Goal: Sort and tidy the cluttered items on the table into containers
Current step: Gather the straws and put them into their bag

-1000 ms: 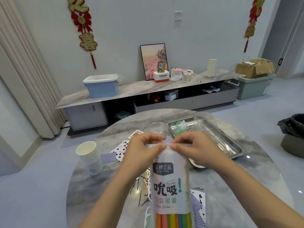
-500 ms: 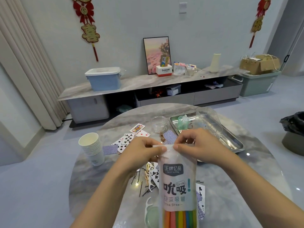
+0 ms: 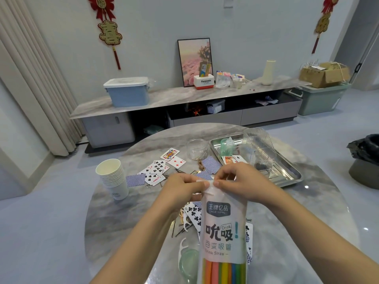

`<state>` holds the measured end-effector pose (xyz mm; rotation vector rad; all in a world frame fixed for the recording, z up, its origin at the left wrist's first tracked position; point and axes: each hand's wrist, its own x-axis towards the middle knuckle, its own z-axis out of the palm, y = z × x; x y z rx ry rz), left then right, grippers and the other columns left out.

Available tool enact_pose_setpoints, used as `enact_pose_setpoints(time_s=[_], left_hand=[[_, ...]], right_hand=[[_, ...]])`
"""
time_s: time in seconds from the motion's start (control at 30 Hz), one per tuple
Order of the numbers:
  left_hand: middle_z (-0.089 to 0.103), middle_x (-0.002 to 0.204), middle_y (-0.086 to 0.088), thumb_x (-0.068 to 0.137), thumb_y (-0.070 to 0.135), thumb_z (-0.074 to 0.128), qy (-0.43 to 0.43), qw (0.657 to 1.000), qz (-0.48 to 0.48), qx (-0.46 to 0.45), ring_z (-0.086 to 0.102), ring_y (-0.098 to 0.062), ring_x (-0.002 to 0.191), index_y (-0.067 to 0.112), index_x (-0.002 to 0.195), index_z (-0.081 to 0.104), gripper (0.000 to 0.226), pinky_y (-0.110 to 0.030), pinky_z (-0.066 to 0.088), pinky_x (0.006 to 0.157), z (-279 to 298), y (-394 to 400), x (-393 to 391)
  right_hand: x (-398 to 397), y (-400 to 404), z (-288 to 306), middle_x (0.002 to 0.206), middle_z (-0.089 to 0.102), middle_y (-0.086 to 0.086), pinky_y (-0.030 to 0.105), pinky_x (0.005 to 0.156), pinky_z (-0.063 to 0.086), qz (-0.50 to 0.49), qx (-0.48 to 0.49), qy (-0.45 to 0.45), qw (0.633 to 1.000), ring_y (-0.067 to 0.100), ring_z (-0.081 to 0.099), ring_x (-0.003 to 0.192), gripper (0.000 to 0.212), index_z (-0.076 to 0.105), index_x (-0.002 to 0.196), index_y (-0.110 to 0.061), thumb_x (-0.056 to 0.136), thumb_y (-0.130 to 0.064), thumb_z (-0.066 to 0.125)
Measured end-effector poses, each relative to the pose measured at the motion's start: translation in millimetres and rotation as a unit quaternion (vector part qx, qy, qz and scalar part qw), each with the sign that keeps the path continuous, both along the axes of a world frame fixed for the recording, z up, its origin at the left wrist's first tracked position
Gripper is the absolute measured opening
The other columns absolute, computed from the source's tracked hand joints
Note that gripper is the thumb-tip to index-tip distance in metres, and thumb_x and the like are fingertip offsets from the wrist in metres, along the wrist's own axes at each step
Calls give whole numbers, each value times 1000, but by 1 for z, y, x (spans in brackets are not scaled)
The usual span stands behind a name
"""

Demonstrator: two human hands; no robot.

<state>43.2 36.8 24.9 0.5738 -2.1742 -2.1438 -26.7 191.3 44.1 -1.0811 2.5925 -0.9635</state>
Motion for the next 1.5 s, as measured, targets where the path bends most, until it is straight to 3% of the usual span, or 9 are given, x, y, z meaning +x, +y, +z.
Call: enact_pose_setpoints(time_s=[0.17,0.33,0.5,0.7,0.83,1.0,1.13,1.27,1.5], left_hand=[[70,77,-9,81,2,69,31,999,-5,-23,69,-18,72,3,78,70,4,-27,58,66,-1,2,1],[70,81,-13,82,1,68,42,999,-11,-31,69,-20,73,-1,81,69,3,-29,59,67,3,-3,2],[67,82,-9,86,4,64,36,998,-9,-41,66,-14,71,2,83,67,4,-22,56,62,5,-10,0],[69,71,-3,77,10,76,43,993,-1,-110,62,-8,59,8,75,71,6,-18,52,58,5,-3,1],[68,73,2,80,19,73,49,973,32,-225,61,-12,66,24,66,66,17,-27,53,66,4,-1,0],[65,74,16,80,24,71,86,937,-36,-336,60,-1,76,32,69,65,16,-17,46,67,10,-5,1],[65,73,18,76,34,75,97,922,-29,-373,58,-18,95,44,56,60,27,-40,45,90,4,-2,0],[56,63,24,79,24,73,117,908,22,-402,57,-8,81,35,56,58,30,-46,40,95,2,2,-2],[68,74,10,77,22,76,60,966,-18,-253,61,-6,72,27,71,70,10,-18,43,62,5,-14,-4]], right_hand=[[-2,0,-3,78,63,-12,20,68,45,-14,-9,19,1000,5,58,76,17,58,70,-33,84,-26,64],[-1,3,1,74,62,-17,13,62,40,-22,-17,13,1000,-4,56,71,15,60,72,-37,84,-29,65],[-6,13,3,74,65,-11,8,54,39,-42,-26,-31,998,-2,57,68,10,69,79,-21,85,-26,64],[0,3,-3,74,66,-9,12,60,42,-18,-49,-25,998,-2,57,67,7,68,75,-25,82,-23,69],[-4,8,-4,67,61,-12,7,49,35,-57,-34,-37,997,-6,54,54,6,70,78,-19,82,-24,70],[-2,7,-3,65,58,-13,16,55,36,-90,-28,12,995,0,50,61,21,61,63,-30,78,-23,74],[2,4,-3,66,65,-11,13,56,42,-60,-49,-14,997,-2,54,58,9,76,79,-23,73,-29,77],[-5,13,0,56,55,-16,9,48,34,-88,-15,14,996,-4,48,48,9,73,75,-19,78,-29,74],[-8,18,-7,61,60,-9,14,50,35,-123,-46,9,991,2,47,55,10,74,76,-18,78,-27,74]])
